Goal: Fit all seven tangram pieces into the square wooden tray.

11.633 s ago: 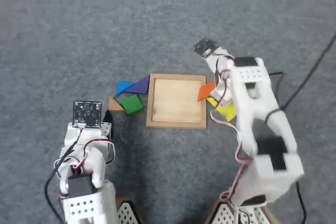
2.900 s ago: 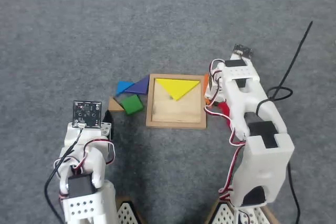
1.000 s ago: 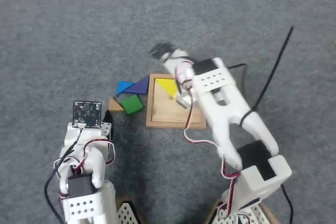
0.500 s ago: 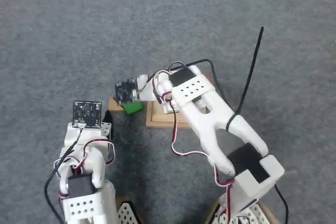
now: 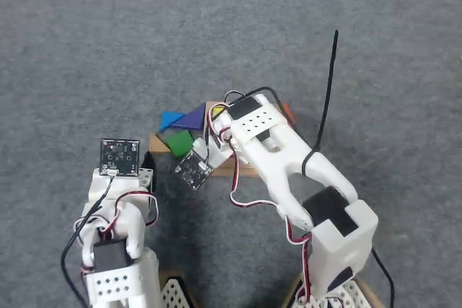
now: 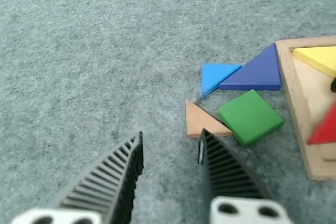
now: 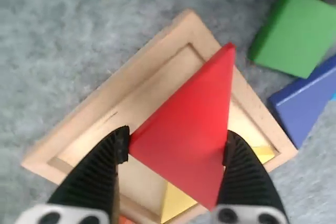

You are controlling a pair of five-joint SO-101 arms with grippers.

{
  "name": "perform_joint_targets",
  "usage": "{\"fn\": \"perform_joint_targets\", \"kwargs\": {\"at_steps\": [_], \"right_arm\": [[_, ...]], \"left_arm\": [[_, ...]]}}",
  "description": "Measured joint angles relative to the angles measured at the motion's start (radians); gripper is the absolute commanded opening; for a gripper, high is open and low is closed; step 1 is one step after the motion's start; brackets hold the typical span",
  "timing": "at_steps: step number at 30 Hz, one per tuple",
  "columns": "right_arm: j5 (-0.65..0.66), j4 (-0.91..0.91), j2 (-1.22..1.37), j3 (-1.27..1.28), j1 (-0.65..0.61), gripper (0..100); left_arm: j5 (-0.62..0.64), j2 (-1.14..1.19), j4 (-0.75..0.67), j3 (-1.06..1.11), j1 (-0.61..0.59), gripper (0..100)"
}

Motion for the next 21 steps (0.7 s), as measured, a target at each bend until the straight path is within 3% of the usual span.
{"fn": "perform_joint_targets", "kwargs": {"at_steps": [21], "right_arm": [[0.020, 0.055, 0.000, -0.044, 0.012, 26.9]], "left_arm": [[0.000, 0.000, 0.000, 0.000, 0.000, 16]]}}
